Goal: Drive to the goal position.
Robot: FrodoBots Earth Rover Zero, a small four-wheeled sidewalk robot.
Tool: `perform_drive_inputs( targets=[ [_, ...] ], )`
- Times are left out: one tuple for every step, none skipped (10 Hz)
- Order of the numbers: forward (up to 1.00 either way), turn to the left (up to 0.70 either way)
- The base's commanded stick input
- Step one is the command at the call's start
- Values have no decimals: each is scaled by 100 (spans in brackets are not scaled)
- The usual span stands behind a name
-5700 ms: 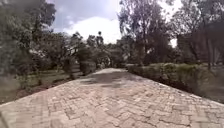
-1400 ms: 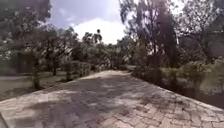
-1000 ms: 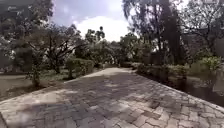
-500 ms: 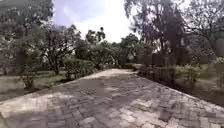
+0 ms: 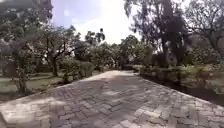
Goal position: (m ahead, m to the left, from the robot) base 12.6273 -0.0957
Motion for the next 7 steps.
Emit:
perform_drive_inputs(
  targets=[
    [70,0],
    [70,0],
    [70,0],
    [70,0],
    [70,0],
    [70,0],
    [70,0]
  ],
)
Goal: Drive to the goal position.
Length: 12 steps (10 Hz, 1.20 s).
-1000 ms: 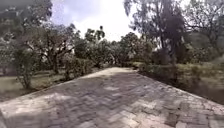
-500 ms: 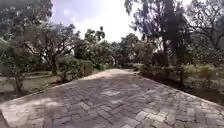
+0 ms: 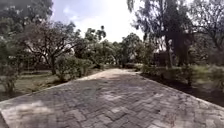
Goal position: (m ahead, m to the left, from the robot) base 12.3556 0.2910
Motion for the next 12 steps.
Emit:
perform_drive_inputs(
  targets=[
    [70,0],
    [70,-17],
    [70,-35],
    [70,-16],
    [70,0],
    [70,0],
    [70,0],
    [70,0],
    [70,0],
    [70,0],
    [70,-5],
    [70,-19]
  ],
)
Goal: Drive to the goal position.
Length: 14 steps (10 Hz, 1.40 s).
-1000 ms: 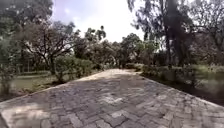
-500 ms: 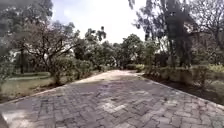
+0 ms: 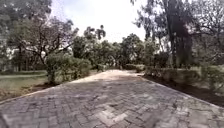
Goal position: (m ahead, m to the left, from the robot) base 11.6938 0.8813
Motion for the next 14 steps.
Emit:
perform_drive_inputs(
  targets=[
    [70,-35],
    [70,-35],
    [70,0],
    [70,0],
    [70,0],
    [70,0],
    [70,0],
    [70,0],
    [70,-35],
    [70,-35],
    [70,0],
    [70,0],
    [70,0],
    [70,0]
  ],
)
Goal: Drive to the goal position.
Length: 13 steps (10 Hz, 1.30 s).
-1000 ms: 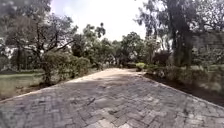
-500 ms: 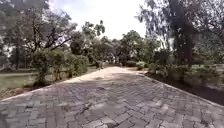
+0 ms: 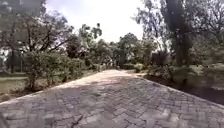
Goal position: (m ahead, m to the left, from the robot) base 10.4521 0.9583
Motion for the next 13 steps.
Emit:
perform_drive_inputs(
  targets=[
    [70,0],
    [70,0],
    [70,0],
    [70,0],
    [70,0],
    [70,0],
    [70,0],
    [70,0],
    [70,0],
    [70,0],
    [70,0],
    [70,0],
    [70,0]
  ],
)
